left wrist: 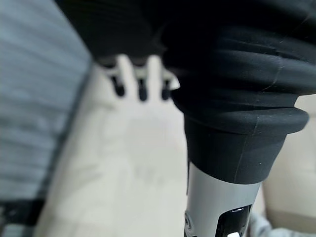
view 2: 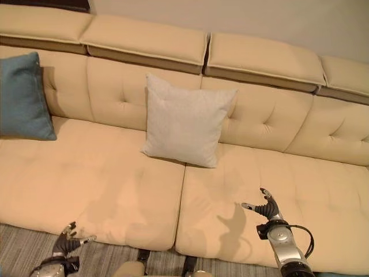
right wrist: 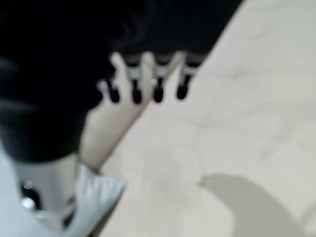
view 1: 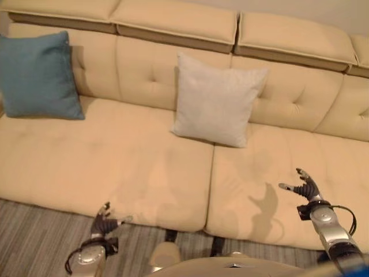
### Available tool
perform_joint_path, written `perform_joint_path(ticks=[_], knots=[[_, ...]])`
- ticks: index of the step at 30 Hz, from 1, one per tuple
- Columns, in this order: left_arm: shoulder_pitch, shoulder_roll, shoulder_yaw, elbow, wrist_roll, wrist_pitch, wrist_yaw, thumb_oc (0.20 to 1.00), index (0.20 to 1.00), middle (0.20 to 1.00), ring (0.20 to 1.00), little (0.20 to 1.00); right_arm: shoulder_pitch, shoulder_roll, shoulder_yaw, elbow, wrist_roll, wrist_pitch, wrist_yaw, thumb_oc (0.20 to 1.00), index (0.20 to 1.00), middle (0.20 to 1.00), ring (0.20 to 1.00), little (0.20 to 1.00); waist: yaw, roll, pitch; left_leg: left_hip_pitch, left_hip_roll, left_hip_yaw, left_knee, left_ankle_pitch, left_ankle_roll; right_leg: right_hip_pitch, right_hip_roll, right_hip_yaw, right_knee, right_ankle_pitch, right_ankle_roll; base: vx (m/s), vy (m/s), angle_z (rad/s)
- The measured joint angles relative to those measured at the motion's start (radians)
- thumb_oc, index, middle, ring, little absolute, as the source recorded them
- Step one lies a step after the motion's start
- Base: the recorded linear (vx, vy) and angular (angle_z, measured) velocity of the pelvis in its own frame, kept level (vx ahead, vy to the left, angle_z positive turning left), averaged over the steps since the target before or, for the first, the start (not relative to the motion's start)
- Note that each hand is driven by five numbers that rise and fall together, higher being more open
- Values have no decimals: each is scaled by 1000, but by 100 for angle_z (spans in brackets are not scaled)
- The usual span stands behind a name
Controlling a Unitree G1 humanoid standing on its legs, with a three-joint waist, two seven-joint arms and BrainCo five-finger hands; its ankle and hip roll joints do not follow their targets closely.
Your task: Pick up all the scattered cushions and arrange them neatly on the sofa.
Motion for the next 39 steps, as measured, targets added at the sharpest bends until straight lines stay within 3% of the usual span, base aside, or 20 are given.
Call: perform_joint_path(ticks=[7,12,16,18,19,21,25,27,28,29,30,31,32,33,34,35,37,38,39], knots=[[-53,-70,-48,347,42,16,-59,1000,1000,1000,1000,1000,32,39,77,215,-47,-6,42,1000,1000,1000,1000,1000,-2,34,-45,47,6,-13,-1,-13,10,64,7,-13,0,-10,-9,-74,-3,9],[-68,-68,-79,380,105,22,-61,1000,1000,1000,1000,1000,33,53,103,301,-83,-2,42,1000,1000,1000,1000,1000,-4,37,-38,40,14,-14,19,-9,14,60,14,-22,0,-10,-12,-97,11,5],[-127,-71,-97,387,118,21,-60,1000,1000,1000,1000,1000,5,64,132,388,-98,8,35,1000,1000,1000,1000,1000,5,48,-6,26,4,-27,90,-30,-7,62,13,4,0,-9,-27,-169,69,-13],[-171,-77,-109,386,115,21,-59,1000,1000,1000,1000,1000,-9,68,140,421,-108,19,32,1000,1000,1000,1000,1000,-7,53,12,24,-7,-64,124,-46,-27,67,-5,7,0,6,-43,-231,181,-30],[-182,-82,-120,382,106,19,-58,1000,1000,1000,1000,1000,-11,72,142,444,-109,28,32,1000,1000,1000,1000,1000,1,50,17,28,-22,-115,159,-74,-25,60,-17,43,2,19,-44,-268,191,-67],[-189,-91,-137,373,106,18,-57,1000,1000,1000,1000,1000,-23,62,136,442,-108,28,27,1000,1000,1000,1000,1000,-10,85,18,32,-32,-183,180,-120,-16,56,-18,66,7,38,-24,-257,189,-60],[-236,-104,-149,370,106,12,-45,1000,1000,1000,1000,1000,-17,79,108,462,-106,45,19,1000,1000,1000,1000,1000,-54,83,24,29,-91,-159,163,-105,29,7,-80,112,30,53,-2,-267,220,-31],[-249,-115,-171,406,107,5,-40,1000,1000,1000,1000,1000,-23,94,71,463,-104,55,10,1000,1000,1000,1000,1000,-58,86,29,27,-113,-118,152,-108,65,-30,-108,165,57,49,30,-295,165,-70],[-253,-114,-186,416,113,7,-39,1000,1000,1000,1000,1000,-16,104,72,464,-104,64,7,1000,1000,1000,1000,1000,-58,72,37,33,-134,-68,140,-84,77,-58,-151,158,73,61,40,-505,180,-72],[-252,-114,-189,419,116,7,-39,1000,1000,1000,1000,1000,-17,105,70,465,-104,66,8,1000,1000,1000,1000,1000,-50,74,40,34,-134,-49,133,-86,83,-70,-160,155,89,58,56,-311,68,-84],[-256,-112,-198,434,121,12,-39,1000,1000,1000,1000,1000,-5,115,68,464,-101,67,8,1000,1000,1000,1000,1000,-53,53,46,37,-157,-5,139,-81,92,-108,-182,135,115,75,52,-316,47,-82],[-247,-109,-206,429,121,14,-38,1000,1000,1000,1000,1000,-18,130,51,463,-88,65,5,1000,1000,1000,1000,1000,-49,46,55,8,-163,36,187,-97,113,-121,-192,120,103,148,60,-187,26,-110],[-243,-111,-211,434,123,20,-41,1000,1000,1000,1000,1000,-38,133,61,463,-84,64,3,1000,1000,1000,1000,1000,-30,62,68,0,-139,56,204,-112,113,-133,-186,90,112,156,55,-240,22,-95],[-241,-119,-209,443,137,27,-40,1000,1000,1000,1000,1000,-49,138,62,461,-84,64,3,1000,1000,1000,1000,1000,-30,75,77,-11,-121,91,213,-107,131,-140,-181,31,163,96,41,-197,-18,-96],[-246,-129,-205,445,152,28,-40,1000,1000,1000,1000,1000,-48,139,81,467,-79,75,5,1000,1000,1000,1000,1000,-20,103,94,5,-90,108,196,-106,132,-156,-165,-32,358,-24,41,-170,-45,-74],[-246,-126,-205,446,155,29,-40,1000,1000,1000,1000,1000,-47,142,84,467,-77,76,7,1000,1000,1000,1000,1000,-12,103,94,13,-81,112,185,-99,136,-150,-153,-29,394,-62,46,-160,-74,-72],[-235,-103,-193,447,156,30,-40,1000,1000,1000,1000,1000,-60,145,109,463,-77,72,7,1000,1000,1000,1000,1000,18,89,82,11,-32,180,158,-75,124,-138,-128,-61,570,-207,25,-161,-155,-88],[-215,-92,-191,449,155,31,-39,1000,1000,1000,1000,1000,-61,147,122,463,-75,71,7,1000,1000,1000,1000,1000,41,70,69,11,4,225,143,-55,102,-96,-117,-94,586,-268,20,-153,-335,-122],[-196,-86,-191,449,155,31,-39,1000,1000,1000,1000,1000,-66,154,123,463,-72,70,6,1000,1000,1000,1000,1000,64,56,54,5,22,260,133,-47,86,-78,-123,-118,578,-292,4,-97,-301,-119]])
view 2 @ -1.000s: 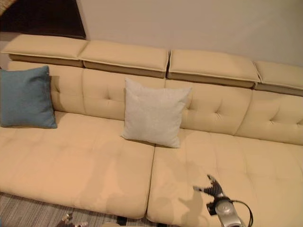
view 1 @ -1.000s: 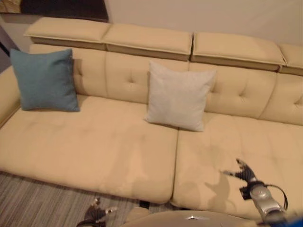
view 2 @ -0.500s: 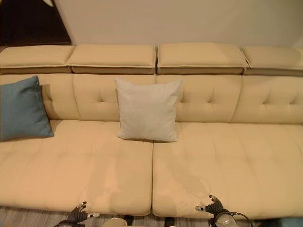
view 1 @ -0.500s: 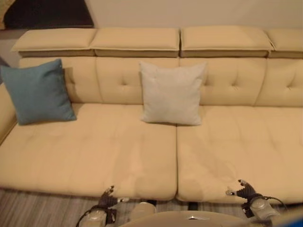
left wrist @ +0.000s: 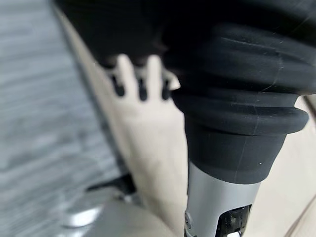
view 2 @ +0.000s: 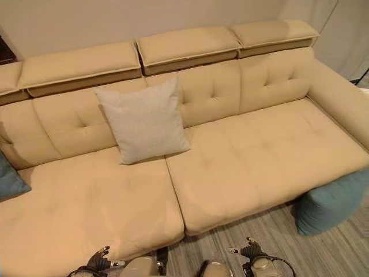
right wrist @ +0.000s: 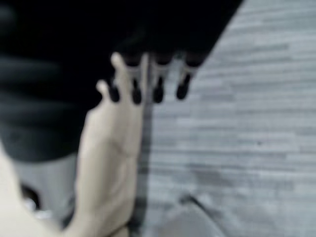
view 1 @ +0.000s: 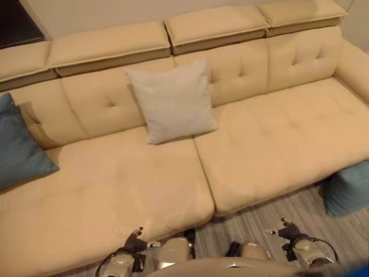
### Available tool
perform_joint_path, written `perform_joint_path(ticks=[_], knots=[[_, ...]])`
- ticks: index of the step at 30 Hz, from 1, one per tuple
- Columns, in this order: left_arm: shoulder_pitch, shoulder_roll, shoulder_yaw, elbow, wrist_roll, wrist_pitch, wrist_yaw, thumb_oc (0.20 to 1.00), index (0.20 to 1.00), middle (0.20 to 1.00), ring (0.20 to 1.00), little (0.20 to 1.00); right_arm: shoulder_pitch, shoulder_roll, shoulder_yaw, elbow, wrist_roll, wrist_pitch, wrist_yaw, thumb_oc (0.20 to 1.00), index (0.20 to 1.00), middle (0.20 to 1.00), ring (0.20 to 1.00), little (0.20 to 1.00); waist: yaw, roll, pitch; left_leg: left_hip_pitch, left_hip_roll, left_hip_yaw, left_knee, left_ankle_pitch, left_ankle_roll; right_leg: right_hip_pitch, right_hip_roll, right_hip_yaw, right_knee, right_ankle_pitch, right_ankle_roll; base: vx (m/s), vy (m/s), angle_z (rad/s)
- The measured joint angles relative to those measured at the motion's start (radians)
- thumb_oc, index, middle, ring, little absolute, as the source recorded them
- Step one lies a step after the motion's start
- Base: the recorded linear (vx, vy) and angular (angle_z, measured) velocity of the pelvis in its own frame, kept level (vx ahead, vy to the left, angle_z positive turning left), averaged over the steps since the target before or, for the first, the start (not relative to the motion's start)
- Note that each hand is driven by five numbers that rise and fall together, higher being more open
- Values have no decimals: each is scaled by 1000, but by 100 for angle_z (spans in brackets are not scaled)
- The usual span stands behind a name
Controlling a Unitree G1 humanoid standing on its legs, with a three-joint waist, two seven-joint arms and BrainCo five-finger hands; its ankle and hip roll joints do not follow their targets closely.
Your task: Pick up all the scattered cushions and arrange them neatly on the sofa.
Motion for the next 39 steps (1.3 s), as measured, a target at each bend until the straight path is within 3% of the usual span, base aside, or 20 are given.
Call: perform_joint_path(ticks=[1,2,5,8,11,13,15,17,19,20,22,24,25,27,28,30,33,34,35,39], knots=[[2,1,-2,-3,-1,2,1,1000,1000,1000,1000,1000,-14,9,1,-1,5,0,-3,1000,1000,1000,1000,1000,13,-19,-11,-6,2,0,0,0,-20,16,3,2,-70,-2,4,-13,-242,-99],[4,-8,2,7,-6,14,9,1000,1000,1000,1000,1000,-25,12,0,0,6,0,-9,1000,1000,1000,1000,1000,12,-12,-16,-24,29,-31,3,14,-63,56,68,18,-201,19,-22,-15,-144,-56],[-15,-12,4,4,-7,14,22,1000,1000,1000,1000,1000,15,5,-2,0,34,1,-19,1000,1000,1000,1000,1000,-1,-13,-25,-36,22,-125,19,80,-92,84,116,-4,-286,64,-85,-63,-144,1],[-19,-15,-2,0,-8,14,24,1000,1000,1000,1000,1000,4,1,-1,-1,59,3,-27,1000,1000,1000,1000,1000,-10,-22,-21,-44,1,-227,52,63,-117,84,127,48,-327,104,-114,-105,-39,-49],[-38,-36,-26,-7,-8,13,23,1000,1000,1000,1000,1000,-11,-17,-2,0,75,3,-39,1000,1000,1000,1000,1000,-28,-3,-21,1,-72,-362,52,44,-121,89,142,139,-398,169,-116,-133,32,-79],[-53,-40,-25,-7,-8,13,22,1000,1000,1000,1000,1000,-27,-17,3,1,82,3,-40,1000,1000,1000,1000,1000,-33,-8,-15,24,-75,-389,47,37,-122,92,148,180,-427,199,-114,-174,106,-84],[-67,-49,-34,-11,-10,14,24,1000,1000,1000,1000,1000,-34,-17,3,1,88,6,-41,1000,1000,1000,1000,1000,-32,-5,-15,66,-98,-479,48,-13,-103,85,157,269,-452,237,-99,-186,125,-121],[-84,-70,-47,-20,-10,13,23,1000,1000,1000,1000,1000,-63,-36,-9,-7,96,4,-43,1000,1000,1000,1000,1000,-75,25,-13,88,-113,-518,27,-53,-82,66,162,315,-459,262,-87,-235,170,-99],[-127,-81,-52,-43,-10,9,24,1000,1000,1000,1000,1000,-54,-55,-24,6,103,20,-47,1000,1000,1000,1000,1000,-94,59,-13,99,-98,-517,-8,-77,-80,42,170,332,-462,277,-68,-296,172,-52],[-166,-80,-76,-46,-9,6,33,1000,1000,1000,1000,1000,-61,-58,-48,17,105,24,-50,1000,1000,1000,1000,1000,-81,65,2,91,-120,-493,-7,-96,-41,-19,163,395,-427,294,-46,-238,113,-100],[-175,-87,-91,-45,-8,9,36,1000,1000,1000,1000,1000,-75,-55,-52,16,104,24,-49,1000,1000,1000,1000,1000,-88,72,10,84,-140,-446,-10,-85,-6,-44,134,428,-420,294,-27,-155,70,-92],[-172,-92,-89,-48,-8,8,37,1000,1000,1000,1000,1000,-62,-46,-54,18,103,26,-49,1000,1000,1000,1000,1000,-87,78,19,89,-162,-395,-21,-84,17,-65,79,369,-407,285,1,-290,-3,-88],[-157,-80,-91,-51,-7,10,39,1000,1000,1000,1000,1000,-49,-23,-59,21,101,30,-53,1000,1000,1000,1000,1000,-92,69,28,63,-170,-301,0,-62,40,-124,28,296,-359,274,29,-311,-37,-132],[-144,-64,-88,-43,-6,13,39,1000,1000,1000,1000,1000,-56,3,-60,28,100,31,-50,1000,1000,1000,1000,1000,-48,76,37,47,-149,-214,-5,-60,41,-207,-5,155,-257,250,41,-105,-38,-140],[-133,-65,-86,-39,-5,22,39,1000,1000,1000,1000,1000,-41,6,-62,22,100,32,-49,1000,1000,1000,1000,1000,-65,89,45,50,-137,-207,-5,-62,44,-193,-27,97,-233,238,56,-55,-81,-77],[-115,-60,-78,-41,-3,19,39,1000,1000,1000,1000,1000,-16,12,-62,28,100,33,-47,1000,1000,1000,1000,1000,-58,84,44,67,-128,-194,-14,-67,49,-171,-41,84,-172,227,45,-53,-109,-39],[-87,-44,-60,-38,-1,18,37,1000,1000,1000,1000,1000,-19,11,-59,40,97,31,-47,1000,1000,1000,1000,1000,-32,69,35,55,-60,-113,-27,-56,34,-122,15,83,-57,130,34,-28,-109,-69],[-90,-37,-65,-39,-1,18,37,1000,1000,1000,1000,1000,-20,13,-60,41,93,31,-47,1000,1000,1000,1000,1000,-16,54,32,52,-59,-120,-30,-58,19,-98,19,71,-99,119,42,84,-184,-77],[-86,-41,-63,-19,0,20,34,1000,1000,1000,1000,1000,-23,7,-60,41,87,32,-48,1000,1000,1000,1000,1000,-15,46,33,55,-47,-124,-36,-65,-6,-35,53,57,-241,104,-28,138,-201,-67],[-74,-49,-61,-13,-1,19,36,1000,1000,1000,1000,1000,-25,-23,-60,38,82,31,-51,1000,1000,1000,1000,1000,-8,71,9,56,-4,-164,-38,-49,-54,-32,119,70,-296,116,-51,170,-172,-34]])
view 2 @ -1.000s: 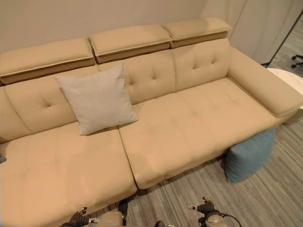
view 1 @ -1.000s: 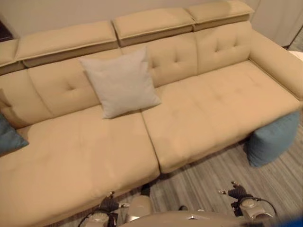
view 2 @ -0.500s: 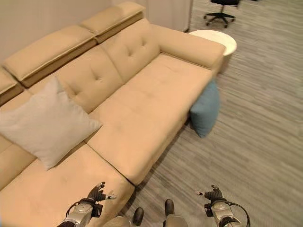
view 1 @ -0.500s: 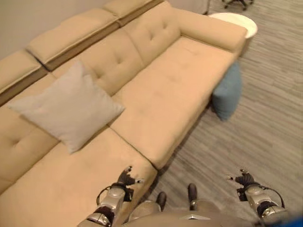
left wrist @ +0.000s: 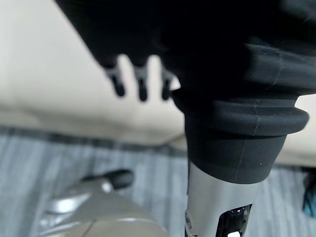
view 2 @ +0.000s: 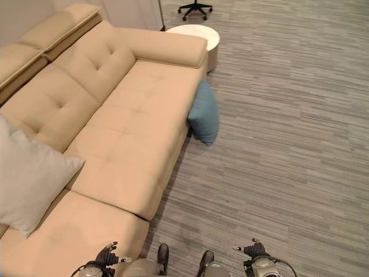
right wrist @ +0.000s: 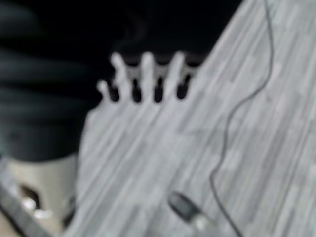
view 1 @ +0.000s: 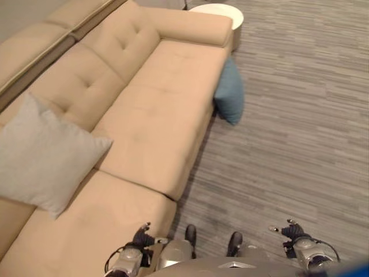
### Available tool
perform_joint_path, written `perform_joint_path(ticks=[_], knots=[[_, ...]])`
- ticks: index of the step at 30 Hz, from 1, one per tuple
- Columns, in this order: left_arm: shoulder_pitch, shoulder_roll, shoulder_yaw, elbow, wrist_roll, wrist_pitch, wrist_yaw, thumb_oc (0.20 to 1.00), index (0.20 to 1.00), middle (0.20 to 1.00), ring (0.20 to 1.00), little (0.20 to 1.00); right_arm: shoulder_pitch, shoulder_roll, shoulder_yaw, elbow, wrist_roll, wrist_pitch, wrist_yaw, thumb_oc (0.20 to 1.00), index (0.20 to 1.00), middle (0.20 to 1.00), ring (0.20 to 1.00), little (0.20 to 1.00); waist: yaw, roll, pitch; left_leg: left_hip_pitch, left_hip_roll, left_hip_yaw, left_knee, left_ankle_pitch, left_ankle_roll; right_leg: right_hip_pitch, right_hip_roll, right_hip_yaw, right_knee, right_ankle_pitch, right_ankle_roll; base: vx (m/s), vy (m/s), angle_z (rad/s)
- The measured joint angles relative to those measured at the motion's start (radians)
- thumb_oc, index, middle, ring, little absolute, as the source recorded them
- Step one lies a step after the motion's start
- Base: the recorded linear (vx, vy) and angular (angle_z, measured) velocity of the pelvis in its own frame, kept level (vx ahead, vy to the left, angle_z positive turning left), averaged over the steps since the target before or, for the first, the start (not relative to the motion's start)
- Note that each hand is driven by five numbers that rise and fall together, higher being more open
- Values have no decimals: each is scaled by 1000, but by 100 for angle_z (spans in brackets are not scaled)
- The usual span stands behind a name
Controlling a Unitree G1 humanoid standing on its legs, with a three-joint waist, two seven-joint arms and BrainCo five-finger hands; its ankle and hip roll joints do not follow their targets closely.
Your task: Pick up all the scattered cushions and arrange them neatly on the sofa.
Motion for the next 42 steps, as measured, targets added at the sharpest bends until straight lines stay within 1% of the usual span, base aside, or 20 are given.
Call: perform_joint_path(ticks=[4,9,11,16,18,20,21,22,23,25,26,28,30,31,32,35,38,39,41,42], knots=[[-23,-6,-1,0,0,-1,1,1000,1000,1000,1000,1000,2,-7,2,-5,2,-1,-7,1000,1000,1000,1000,1000,7,-9,-11,-27,8,-12,53,34,-42,27,15,-7,-55,18,-20,132,-166,-4],[-71,-18,-12,-35,0,-2,5,1000,1000,1000,1000,1000,6,3,15,-21,31,-21,-21,1000,1000,1000,1000,1000,13,-53,18,-193,-12,-39,390,44,-82,118,30,-4,-185,80,-84,130,-90,2],[-58,-20,-31,-77,0,-4,5,1000,1000,1000,1000,1000,1,8,18,-14,31,-20,-28,1000,1000,1000,1000,1000,22,-71,29,-204,-86,-60,295,-10,-59,144,30,17,-230,95,-82,229,-37,-23],[-79,-11,-33,-77,2,-4,5,1000,1000,1000,1000,1000,-4,19,41,29,30,-14,-30,1000,1000,1000,1000,1000,42,-105,52,-245,-206,-89,144,12,-26,192,55,64,-277,70,-65,200,-14,-27],[-87,6,-29,-76,2,-2,3,1000,1000,1000,1000,1000,-41,27,48,44,29,-10,-32,1000,1000,1000,1000,1000,77,-111,78,-318,-218,-84,130,69,-19,214,91,118,-276,64,-71,253,44,-95],[-51,29,-15,-76,2,-1,1,1000,1000,1000,1000,1000,-38,48,62,41,22,-10,-30,1000,1000,1000,1000,1000,110,-128,74,-273,-202,-140,78,86,7,258,111,192,-276,35,-73,239,29,-121],[-26,35,-7,-76,2,0,2,1000,1000,1000,1000,1000,-29,50,79,42,20,-13,-29,1000,1000,1000,1000,1000,115,-118,54,-244,-185,-163,86,93,-3,281,132,207,-275,15,-54,243,73,-81],[-34,49,-5,-71,3,2,0,1000,1000,1000,1000,1000,-14,59,87,42,18,-19,-29,1000,1000,1000,1000,1000,95,-140,47,-215,-183,-165,68,102,60,273,124,194,-215,-23,-16,240,73,-53],[-48,57,1,-73,3,2,-1,1000,1000,1000,1000,1000,-25,64,92,42,14,-18,-25,1000,1000,1000,1000,1000,110,-137,54,-193,-162,-153,50,109,75,221,127,177,-82,-49,29,110,99,-60],[-53,85,-2,-70,3,8,-2,1000,1000,1000,1000,1000,-14,79,101,-7,-1,-21,-20,1000,1000,1000,1000,1000,87,-122,69,-105,-132,-138,29,96,66,59,87,95,298,-88,203,43,134,-41],[-61,95,-9,-70,3,8,-1,1000,1000,1000,1000,1000,-3,82,110,-16,-2,-21,-17,1000,1000,1000,1000,1000,79,-121,68,-90,-145,-136,35,75,73,9,59,96,405,-65,251,152,181,15],[-88,104,-9,-69,12,6,1,1000,1000,1000,1000,1000,7,86,115,-20,-2,-20,-9,1000,1000,1000,1000,1000,70,-131,66,-55,-166,-135,34,34,116,-77,3,89,522,-55,246,269,113,8],[-89,99,-10,-67,22,4,3,1000,1000,1000,1000,1000,8,89,114,-36,-21,-20,-3,1000,1000,1000,1000,1000,69,-119,65,-5,-173,-138,-7,25,115,-112,-84,-35,417,-61,173,260,0,-11],[-83,95,-10,-69,22,4,1,1000,1000,1000,1000,1000,13,90,115,-39,-22,-21,-1,1000,1000,1000,1000,1000,66,-118,61,9,-176,-132,-14,31,122,-109,-100,-63,336,-50,160,311,-37,10],[-85,92,-20,-68,22,2,1,1000,1000,1000,1000,1000,34,93,126,-80,-38,-21,-2,1000,1000,1000,1000,1000,47,-96,68,22,-182,-145,-14,-1,94,-135,-115,-52,209,-20,137,364,-53,12],[-85,83,-20,-50,23,9,3,1000,1000,1000,1000,1000,54,95,141,-126,-55,-21,0,1000,1000,1000,1000,1000,39,-79,63,52,-201,-168,-3,-32,63,-157,-107,6,-46,108,140,446,-63,16],[-88,71,-17,-44,22,6,8,1000,1000,1000,1000,1000,77,91,139,-124,-62,-19,-5,1000,1000,1000,1000,1000,17,-63,54,103,-215,-196,-3,-67,80,-159,-105,16,-78,161,131,421,-78,42],[-67,60,-2,-28,22,-1,15,1000,1000,1000,1000,1000,85,99,149,-113,-64,-20,-8,1000,1000,1000,1000,1000,15,-77,38,152,-221,-206,0,-111,72,-145,-83,-27,-33,174,112,639,-141,19],[-33,58,7,-28,22,2,28,1000,1000,1000,1000,1000,92,117,149,-106,-75,-19,-10,1000,1000,1000,1000,1000,2,-85,-8,177,-220,-232,0,-124,73,-138,-39,-46,-8,178,83,322,-163,38],[-24,48,7,-25,22,2,27,1000,1000,1000,1000,1000,90,133,145,-96,-77,-17,-12,1000,1000,1000,1000,1000,-2,-110,-26,174,-226,-243,67,-146,47,-90,28,-71,-41,175,7,109,-163,65]])
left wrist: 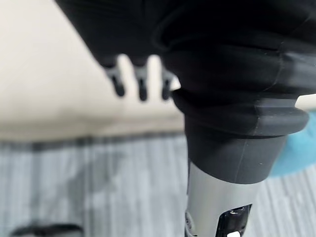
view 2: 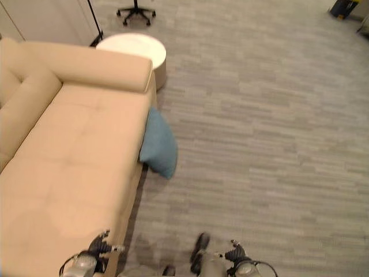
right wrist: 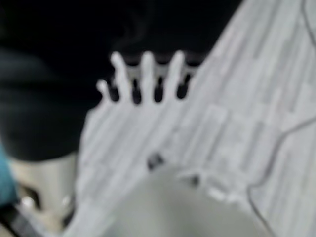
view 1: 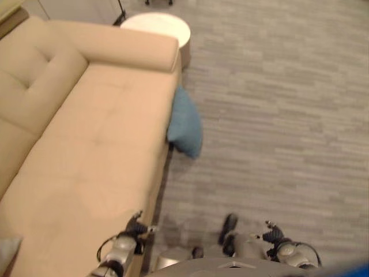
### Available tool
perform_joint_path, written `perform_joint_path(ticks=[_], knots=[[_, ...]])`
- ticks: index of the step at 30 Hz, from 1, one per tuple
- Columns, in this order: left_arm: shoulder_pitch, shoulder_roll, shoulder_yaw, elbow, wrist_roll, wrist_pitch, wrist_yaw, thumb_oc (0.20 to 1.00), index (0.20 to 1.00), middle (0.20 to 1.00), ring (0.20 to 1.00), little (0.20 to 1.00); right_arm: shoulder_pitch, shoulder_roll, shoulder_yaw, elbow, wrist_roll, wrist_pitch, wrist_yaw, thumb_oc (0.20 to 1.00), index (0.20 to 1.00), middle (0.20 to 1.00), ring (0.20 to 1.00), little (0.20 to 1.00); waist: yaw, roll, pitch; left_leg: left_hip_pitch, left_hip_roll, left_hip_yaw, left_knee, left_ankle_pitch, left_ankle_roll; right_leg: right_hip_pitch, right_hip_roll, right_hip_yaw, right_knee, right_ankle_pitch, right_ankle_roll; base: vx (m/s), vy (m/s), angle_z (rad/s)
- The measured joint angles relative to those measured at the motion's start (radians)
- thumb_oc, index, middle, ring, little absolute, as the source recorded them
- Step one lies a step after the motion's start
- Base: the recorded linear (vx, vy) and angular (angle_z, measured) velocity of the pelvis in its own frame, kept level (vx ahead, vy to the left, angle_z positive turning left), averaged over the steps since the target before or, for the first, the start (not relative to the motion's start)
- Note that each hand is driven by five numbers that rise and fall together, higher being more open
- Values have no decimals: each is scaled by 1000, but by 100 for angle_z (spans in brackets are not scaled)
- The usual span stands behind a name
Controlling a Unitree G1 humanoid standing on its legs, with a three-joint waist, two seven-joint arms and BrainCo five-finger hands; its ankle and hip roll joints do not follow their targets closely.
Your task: Pick up all the scattered cushions and arrange them neatly on the sofa.
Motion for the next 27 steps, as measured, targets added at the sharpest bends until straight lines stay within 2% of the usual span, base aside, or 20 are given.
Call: perform_joint_path(ticks=[1,2,3,4,5,7,8,9,10,11,12,13,14,16,17,20,22,23,25,27], knots=[[-4,1,-6,-1,0,-1,0,1000,1000,1000,1000,1000,2,10,0,1,2,-1,-4,1000,1000,1000,1000,1000,1,-43,3,-89,-51,52,190,-22,-14,22,-14,-24,-57,10,-135,76,-137,66],[-12,-6,-23,-7,0,-2,-2,1000,1000,1000,1000,1000,-16,5,-2,-3,2,-1,-7,1000,1000,1000,1000,1000,13,-42,15,-227,-53,115,436,-40,-7,61,-22,0,-100,8,-159,90,-128,46],[-12,-3,-23,-29,-1,-6,-4,1000,1000,1000,1000,1000,-31,4,-10,-12,9,-5,-15,1000,1000,1000,1000,1000,30,-40,18,-310,-14,166,590,-53,-1,80,-15,15,-114,-17,-165,156,-120,22],[-26,3,-23,-43,-2,-6,-2,1000,1000,1000,1000,1000,-40,2,-17,-2,21,-4,-17,1000,1000,1000,1000,1000,51,-27,29,-394,58,196,715,-54,-1,104,0,15,-129,-33,-166,183,-89,6],[-41,8,-23,-46,-4,-9,0,1000,1000,1000,1000,1000,-67,-2,-19,1,27,-3,-22,1000,1000,1000,1000,1000,79,-15,51,-468,105,179,761,-55,-6,127,7,16,-133,-49,-159,243,-64,-8],[-73,10,-23,-46,-13,-5,2,1000,1000,1000,1000,1000,-123,-10,-25,0,38,-4,-27,1000,1000,1000,1000,1000,100,3,103,-569,139,116,680,-40,-36,166,-1,19,-145,-68,-138,276,-29,-7],[-81,11,-24,-45,-21,-2,2,1000,1000,1000,1000,1000,-139,-8,-20,-1,39,-4,-34,1000,1000,1000,1000,1000,101,2,117,-594,134,107,544,-20,-65,189,-18,9,-160,-75,-116,279,8,6],[-83,11,-26,-45,-22,-2,2,1000,1000,1000,1000,1000,-138,-6,-11,-3,39,-5,-37,1000,1000,1000,1000,1000,102,1,120,-589,123,110,405,13,-67,218,-29,3,-174,-77,-83,265,26,17],[-83,8,-28,-45,-22,-2,2,1000,1000,1000,1000,1000,-130,-5,-8,-2,39,-4,-43,1000,1000,1000,1000,1000,95,3,119,-572,108,110,279,60,-70,251,-40,-8,-188,-80,-44,245,48,28],[-72,3,-34,-45,-22,-2,2,1000,1000,1000,1000,1000,-109,-8,-4,-2,38,-4,-51,1000,1000,1000,1000,1000,85,27,106,-518,98,104,93,147,-91,306,-35,-18,-205,-103,1,240,70,11],[-61,3,-36,-45,-22,-2,2,1000,1000,1000,1000,1000,-98,-10,2,0,38,-4,-55,1000,1000,1000,1000,1000,88,40,100,-482,106,96,36,225,-85,337,-27,-10,-215,-122,27,289,93,-34],[-48,23,-27,-44,-22,-1,3,1000,1000,1000,1000,1000,-87,5,20,-3,36,-4,-55,1000,1000,1000,1000,1000,111,1,106,-428,84,124,13,268,-42,355,-59,28,-206,-139,56,211,70,-69],[-47,31,-19,-42,-22,0,4,1000,1000,1000,1000,1000,-88,9,24,-13,36,-5,-54,1000,1000,1000,1000,1000,115,-12,107,-412,80,143,10,264,-26,339,-67,57,-173,-156,81,191,51,-68],[-62,37,-7,-41,-23,1,5,1000,1000,1000,1000,1000,-89,6,23,-31,17,-14,-54,1000,1000,1000,1000,1000,109,-22,108,-351,64,156,11,228,-14,309,-70,69,-121,-166,97,155,44,-45],[-61,39,-3,-44,-23,0,6,1000,1000,1000,1000,1000,-89,8,24,-30,15,-14,-54,1000,1000,1000,1000,1000,112,-25,109,-313,59,162,2,210,-4,302,-65,70,-100,-166,100,135,80,-40],[-59,77,3,-50,-23,-5,14,1000,1000,1000,1000,1000,-80,32,48,-38,-16,-14,-51,1000,1000,1000,1000,1000,113,-79,68,-251,46,214,6,143,12,213,-72,44,21,-171,83,102,153,-44],[-63,79,1,-45,-23,6,15,1000,1000,1000,1000,1000,-92,27,47,-59,-30,-14,-44,1000,1000,1000,1000,1000,104,-61,81,-235,66,222,25,115,63,167,-76,49,157,-164,122,75,111,-41],[-66,80,-1,-44,-22,8,15,1000,1000,1000,1000,1000,-95,26,47,-82,-43,-14,-40,1000,1000,1000,1000,1000,85,-41,95,-224,84,219,46,104,88,105,-90,43,332,-162,174,62,36,-6],[-65,80,-1,-46,-22,7,16,1000,1000,1000,1000,1000,-77,28,48,-90,-50,-10,-30,1000,1000,1000,1000,1000,77,-25,104,-199,87,206,46,96,74,72,-109,47,394,-162,179,108,-15,16],[-56,78,-2,-45,-22,7,16,1000,1000,1000,1000,1000,-65,27,48,-96,-62,-3,-24,1000,1000,1000,1000,1000,79,-22,103,-169,76,204,28,90,66,68,-125,52,355,-159,168,176,-84,24]])
